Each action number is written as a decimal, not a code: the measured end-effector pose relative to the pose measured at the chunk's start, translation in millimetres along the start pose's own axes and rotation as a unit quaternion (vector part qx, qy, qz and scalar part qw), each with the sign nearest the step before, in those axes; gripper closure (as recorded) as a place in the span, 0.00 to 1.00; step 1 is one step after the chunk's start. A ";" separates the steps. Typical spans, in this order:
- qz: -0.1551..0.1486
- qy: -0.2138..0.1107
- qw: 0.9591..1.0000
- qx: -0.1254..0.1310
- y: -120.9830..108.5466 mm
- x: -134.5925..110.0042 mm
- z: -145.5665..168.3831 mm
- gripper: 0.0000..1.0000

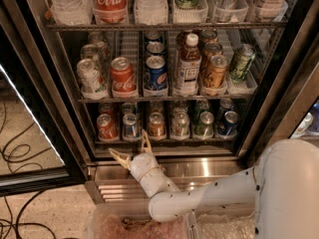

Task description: Pick redbull can from bottom shelf of fridge

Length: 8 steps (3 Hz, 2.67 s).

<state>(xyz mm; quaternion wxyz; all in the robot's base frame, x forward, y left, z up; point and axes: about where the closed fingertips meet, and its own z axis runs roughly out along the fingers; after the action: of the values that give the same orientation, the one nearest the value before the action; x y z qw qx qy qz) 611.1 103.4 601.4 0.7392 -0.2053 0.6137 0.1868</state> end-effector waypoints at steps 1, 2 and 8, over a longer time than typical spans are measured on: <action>0.000 0.000 1.000 0.000 0.0 0.0 0.0 0.19; 0.000 0.000 1.000 0.000 -0.1 0.0 0.1 0.22; -0.012 -0.013 1.000 0.023 -32.9 12.1 49.2 0.24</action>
Offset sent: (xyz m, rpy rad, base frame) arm 0.0000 0.0000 0.0000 0.0000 0.0000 0.0000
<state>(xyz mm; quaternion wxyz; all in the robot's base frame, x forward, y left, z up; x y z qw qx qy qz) 671.5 102.1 599.9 0.7535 -0.1934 0.6058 0.1668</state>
